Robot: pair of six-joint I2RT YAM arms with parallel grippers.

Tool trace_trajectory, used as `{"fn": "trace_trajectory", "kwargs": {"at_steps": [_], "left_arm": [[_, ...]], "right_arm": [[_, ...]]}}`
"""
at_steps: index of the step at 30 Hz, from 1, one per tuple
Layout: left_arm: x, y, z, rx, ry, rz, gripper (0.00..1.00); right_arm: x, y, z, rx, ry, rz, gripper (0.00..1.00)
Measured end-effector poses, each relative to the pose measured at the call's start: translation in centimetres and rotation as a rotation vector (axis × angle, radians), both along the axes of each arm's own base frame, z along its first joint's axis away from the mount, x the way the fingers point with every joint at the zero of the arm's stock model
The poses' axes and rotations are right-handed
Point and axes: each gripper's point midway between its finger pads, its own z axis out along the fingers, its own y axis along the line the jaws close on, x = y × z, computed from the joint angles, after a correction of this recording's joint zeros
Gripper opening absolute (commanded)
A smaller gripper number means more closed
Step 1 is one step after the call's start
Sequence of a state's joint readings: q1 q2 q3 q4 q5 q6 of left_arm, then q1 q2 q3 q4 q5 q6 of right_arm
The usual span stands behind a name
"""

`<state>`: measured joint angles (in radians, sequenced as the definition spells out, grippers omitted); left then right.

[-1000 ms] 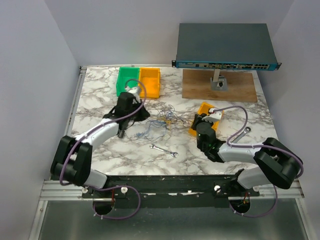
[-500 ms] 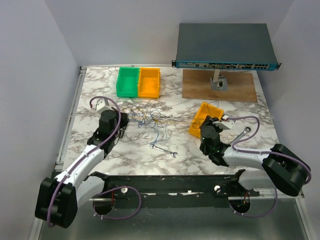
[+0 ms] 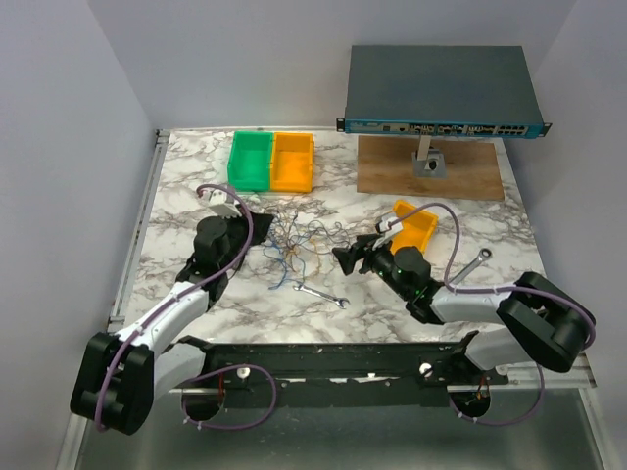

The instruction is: Untangle the cables

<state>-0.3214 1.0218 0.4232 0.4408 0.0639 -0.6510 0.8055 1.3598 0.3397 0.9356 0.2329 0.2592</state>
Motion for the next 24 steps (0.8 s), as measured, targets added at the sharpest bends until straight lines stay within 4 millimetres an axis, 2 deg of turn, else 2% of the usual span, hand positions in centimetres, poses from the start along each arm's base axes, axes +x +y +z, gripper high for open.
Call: {"fn": "trace_trajectory", "kwargs": {"at_steps": [6,10,12,14,17,18,19,21,24], "left_arm": [[-0.8,-3.3,0.8,-0.007,-0.048,-0.189,0.0],[-1.5,-4.6,2.0,-0.02,-0.101,-0.273,0.0],[-1.9,-5.1,2.6,-0.025,-0.126,-0.307,0.0],[-2.3,-5.8,3.2,-0.033,-0.155,-0.349,0.0],[-2.7,-6.3,3.8,-0.038,-0.181,-0.382,0.0],[-2.8,-6.4,3.9,-0.038,-0.188,-0.386,0.0],[-2.8,-6.4,4.0,-0.038,-0.194,-0.39,0.0],[-2.8,-6.4,4.1,-0.036,-0.196,-0.391,0.0],[-2.6,-6.1,3.6,-0.025,-0.179,-0.366,0.0]], "right_arm": [[-1.8,4.2,-0.7,-0.03,0.012,0.25,0.83],[-1.5,5.7,-0.8,-0.037,0.023,0.3,0.81],[-1.0,6.2,-1.1,-0.048,0.039,0.3,0.76],[-0.4,6.6,-1.7,-0.064,0.061,0.289,0.67],[0.7,6.7,-2.9,-0.093,0.102,0.248,0.48],[1.0,6.7,-3.3,-0.102,0.115,0.234,0.36],[1.3,6.7,-3.6,-0.111,0.127,0.221,0.19],[1.6,6.5,-4.2,-0.129,0.144,0.198,0.01],[1.9,5.9,-4.4,-0.127,0.158,0.153,0.01]]}}
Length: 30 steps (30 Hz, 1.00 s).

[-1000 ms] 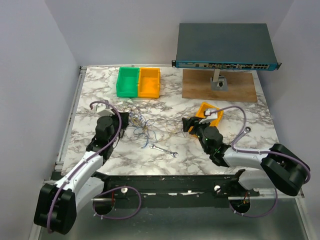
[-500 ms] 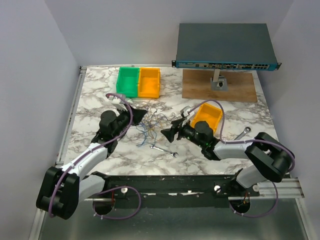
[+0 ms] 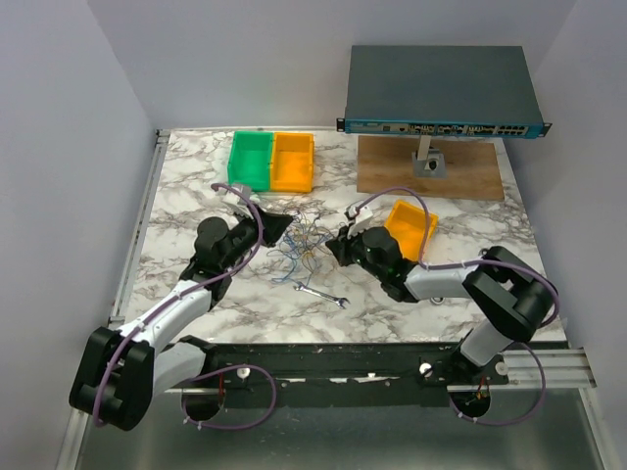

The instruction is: Untangle the cables

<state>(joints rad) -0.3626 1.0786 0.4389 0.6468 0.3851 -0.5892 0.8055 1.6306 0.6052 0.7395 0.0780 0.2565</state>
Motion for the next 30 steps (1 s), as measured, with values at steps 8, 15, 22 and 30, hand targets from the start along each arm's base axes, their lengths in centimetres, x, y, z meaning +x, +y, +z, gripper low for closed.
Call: {"fn": "trace_trajectory", "kwargs": {"at_steps": [8,15,22,30], "left_arm": [[2.5,4.3,-3.0,0.071,0.157,0.302,0.0],[3.1,9.8,-6.0,0.099,0.311,0.632,0.0],[2.6,13.0,-7.5,0.102,0.383,0.82,0.0],[2.3,14.4,-8.1,0.118,0.411,0.896,0.0]], "right_arm": [[0.6,-5.6,3.0,0.032,-0.078,-0.256,0.01],[1.2,-12.9,6.3,0.071,-0.161,-0.608,0.01],[0.1,-20.7,10.2,0.107,-0.205,-0.955,0.01],[-0.1,-28.3,19.3,0.205,-0.272,-1.188,0.01]]}}
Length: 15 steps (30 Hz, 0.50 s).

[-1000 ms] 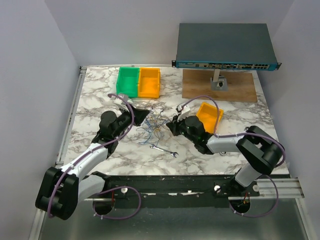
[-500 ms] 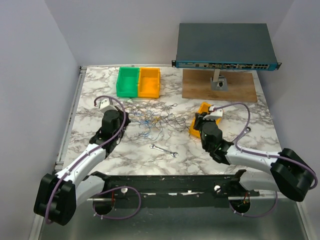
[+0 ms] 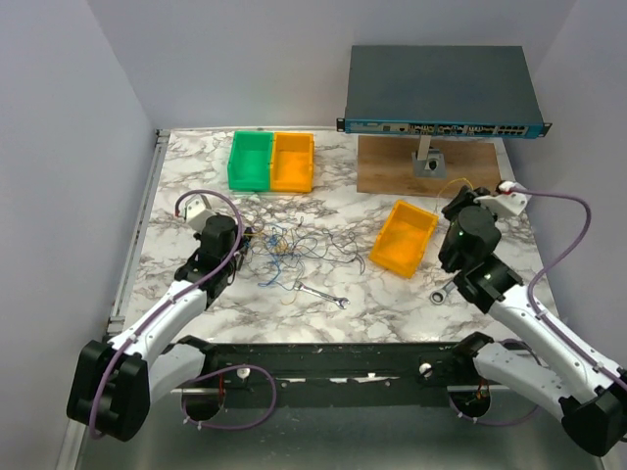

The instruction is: Untangle the cables

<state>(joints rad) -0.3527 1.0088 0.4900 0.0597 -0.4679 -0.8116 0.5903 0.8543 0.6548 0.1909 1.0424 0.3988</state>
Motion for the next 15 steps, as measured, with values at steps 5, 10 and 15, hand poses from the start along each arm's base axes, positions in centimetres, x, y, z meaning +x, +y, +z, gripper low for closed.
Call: {"fn": "trace_trajectory", "kwargs": {"at_steps": [5,10,15], "left_arm": [[0.4,-0.1,0.1,0.0,0.006,0.004,0.0],[1.0,-1.7,0.8,0.017,0.005,-0.102,0.02],[1.4,-4.1,2.2,0.008,-0.056,-0.253,0.05]], "right_arm": [[0.9,0.2,5.3,0.01,-0.015,0.029,0.01],[1.8,2.2,8.5,-0.012,-0.007,0.137,0.01],[2.1,3.4,14.3,-0.011,-0.071,0.206,0.01]]}}
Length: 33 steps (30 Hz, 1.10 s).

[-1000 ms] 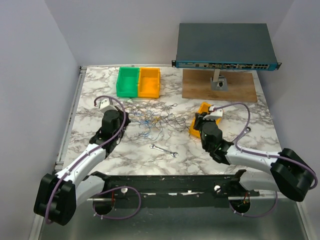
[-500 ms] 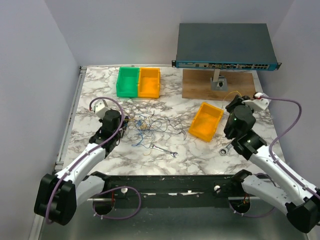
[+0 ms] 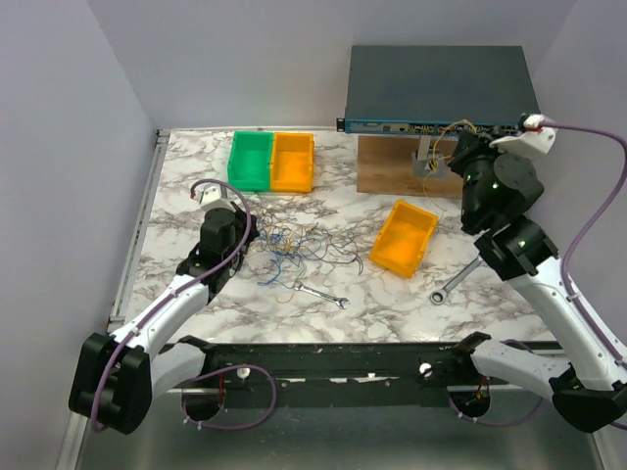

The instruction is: Untangle the cables

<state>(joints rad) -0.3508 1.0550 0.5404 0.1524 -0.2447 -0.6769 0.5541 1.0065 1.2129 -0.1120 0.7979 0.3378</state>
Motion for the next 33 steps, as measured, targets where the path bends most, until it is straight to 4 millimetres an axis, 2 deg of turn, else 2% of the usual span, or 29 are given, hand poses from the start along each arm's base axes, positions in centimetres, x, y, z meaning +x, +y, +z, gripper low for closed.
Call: {"fn": "trace_trajectory", "kwargs": {"at_steps": [5,9,12,19,22,26,30,33], "left_arm": [[0.0,-1.4,0.7,-0.008,-0.039,-0.085,0.05],[0.1,-2.0,1.2,-0.012,-0.059,-0.121,0.05],[0.1,-2.2,1.4,-0.015,-0.066,-0.138,0.05],[0.0,-2.5,1.5,-0.015,-0.073,-0.157,0.05],[0.0,-2.6,1.4,-0.016,-0.071,-0.162,0.05],[0.0,-2.7,1.2,-0.015,-0.064,-0.164,0.05],[0.0,-2.7,1.1,-0.014,-0.061,-0.167,0.04],[0.0,-2.8,1.1,-0.014,-0.061,-0.171,0.04]], "right_arm": [[-0.2,0.6,5.7,0.023,-0.092,0.045,0.01],[0.1,1.3,7.9,0.026,-0.126,0.08,0.01],[0.6,1.9,7.5,0.015,-0.115,0.097,0.01],[2.6,3.6,4.8,-0.025,-0.05,0.124,0.01],[3.5,4.3,5.2,-0.035,-0.044,0.133,0.01],[3.8,5.0,8.7,-0.019,-0.101,0.165,0.01],[2.8,5.4,13.8,0.017,-0.204,0.213,0.01],[2.3,5.4,15.3,0.027,-0.237,0.233,0.01]]}}
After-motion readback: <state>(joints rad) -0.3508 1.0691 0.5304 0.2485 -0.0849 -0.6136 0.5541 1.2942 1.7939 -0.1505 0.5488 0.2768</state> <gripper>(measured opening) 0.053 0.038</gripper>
